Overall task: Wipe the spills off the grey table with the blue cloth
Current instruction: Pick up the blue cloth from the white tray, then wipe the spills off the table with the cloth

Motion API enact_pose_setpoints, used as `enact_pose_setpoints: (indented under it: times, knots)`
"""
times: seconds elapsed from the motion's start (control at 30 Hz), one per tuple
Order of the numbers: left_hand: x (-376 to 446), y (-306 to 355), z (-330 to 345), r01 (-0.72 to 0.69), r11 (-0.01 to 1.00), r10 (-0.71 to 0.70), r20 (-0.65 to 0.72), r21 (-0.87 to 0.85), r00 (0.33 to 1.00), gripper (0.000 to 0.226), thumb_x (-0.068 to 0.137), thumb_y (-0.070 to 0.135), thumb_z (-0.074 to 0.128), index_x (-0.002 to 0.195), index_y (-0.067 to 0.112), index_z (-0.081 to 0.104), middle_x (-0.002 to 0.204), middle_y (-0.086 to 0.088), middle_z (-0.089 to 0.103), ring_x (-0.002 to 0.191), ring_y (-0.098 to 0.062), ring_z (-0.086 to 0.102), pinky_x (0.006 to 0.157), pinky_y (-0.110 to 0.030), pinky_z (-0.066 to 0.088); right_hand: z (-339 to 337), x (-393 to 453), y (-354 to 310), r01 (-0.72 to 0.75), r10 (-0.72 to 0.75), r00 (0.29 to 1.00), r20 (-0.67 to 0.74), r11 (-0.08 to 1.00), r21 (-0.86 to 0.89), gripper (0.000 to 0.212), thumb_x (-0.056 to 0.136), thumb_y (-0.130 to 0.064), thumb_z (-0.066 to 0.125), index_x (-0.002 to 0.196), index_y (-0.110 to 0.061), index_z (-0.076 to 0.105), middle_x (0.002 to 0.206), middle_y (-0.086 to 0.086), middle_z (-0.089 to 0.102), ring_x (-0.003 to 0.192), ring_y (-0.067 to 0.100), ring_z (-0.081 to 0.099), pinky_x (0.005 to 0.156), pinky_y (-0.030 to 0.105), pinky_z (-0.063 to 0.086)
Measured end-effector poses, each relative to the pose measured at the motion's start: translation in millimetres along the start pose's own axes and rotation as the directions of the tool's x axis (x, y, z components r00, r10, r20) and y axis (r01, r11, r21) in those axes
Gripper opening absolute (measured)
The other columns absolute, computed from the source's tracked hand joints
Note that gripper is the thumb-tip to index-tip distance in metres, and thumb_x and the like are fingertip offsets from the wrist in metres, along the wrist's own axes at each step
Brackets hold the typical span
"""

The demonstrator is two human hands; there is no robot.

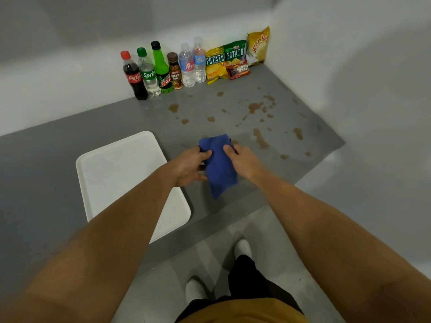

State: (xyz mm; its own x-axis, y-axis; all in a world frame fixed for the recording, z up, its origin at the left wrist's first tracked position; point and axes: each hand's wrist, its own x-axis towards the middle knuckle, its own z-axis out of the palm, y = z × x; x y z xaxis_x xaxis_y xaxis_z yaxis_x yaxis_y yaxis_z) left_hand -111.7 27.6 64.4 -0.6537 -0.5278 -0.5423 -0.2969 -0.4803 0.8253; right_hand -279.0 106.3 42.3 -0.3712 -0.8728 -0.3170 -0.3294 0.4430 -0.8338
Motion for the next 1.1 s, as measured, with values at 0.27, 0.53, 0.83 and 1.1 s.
enact_pose_setpoints:
  times: [0.27, 0.53, 0.83, 1.1]
  knots:
    - [36, -9, 5, 0.088, 0.985, -0.064, -0.161, 0.146, 0.985, 0.029, 0.105, 0.035, 0.052, 0.128, 0.018, 0.058, 0.119, -0.009, 0.069, 0.107, -0.027, 0.069, 0.080, -0.037, 0.060, -8, 31, 23, 0.042, -0.042, 0.999, -0.003, 0.995, -0.096, 0.031, 0.107, -0.043, 0.039, 0.099, -0.017, 0.053, 0.084, -0.008, 0.053, 0.075, 0.006, 0.052, 0.062, 0.025, 0.034]
    - [58, -23, -6, 0.163, 0.965, -0.051, -0.463, 0.204, 0.885, 0.025, 0.104, 0.025, 0.052, 0.110, 0.006, 0.068, 0.100, -0.015, 0.073, 0.083, -0.023, 0.071, 0.062, -0.022, 0.058, 1, 47, 33, 0.057, -0.053, 0.994, 0.093, 0.998, -0.038, 0.035, 0.108, -0.038, 0.040, 0.110, -0.007, 0.057, 0.097, 0.000, 0.057, 0.088, 0.019, 0.053, 0.078, 0.031, 0.036]
    - [71, -20, -40, 0.219, 0.812, 0.168, -0.576, 0.541, 0.800, 0.028, 0.103, 0.032, 0.048, 0.094, 0.014, 0.067, 0.093, -0.011, 0.071, 0.084, -0.030, 0.067, 0.082, -0.035, 0.054, 28, 54, 46, -0.004, 0.003, 0.990, 0.142, 1.000, 0.011, 0.039, 0.109, -0.037, 0.038, 0.131, -0.009, 0.054, 0.122, 0.013, 0.064, 0.107, 0.031, 0.061, 0.085, 0.038, 0.044]
    - [90, -15, -55, 0.168, 0.703, 0.258, -0.468, 0.691, 0.845, 0.032, 0.104, 0.038, 0.048, 0.102, 0.011, 0.066, 0.094, -0.013, 0.070, 0.086, -0.031, 0.067, 0.085, -0.042, 0.058, 25, 57, 65, -0.041, 0.002, 0.997, -0.077, 0.859, -0.511, 0.037, 0.107, -0.040, 0.041, 0.130, -0.012, 0.047, 0.112, 0.014, 0.063, 0.094, 0.035, 0.063, 0.069, 0.038, 0.042]
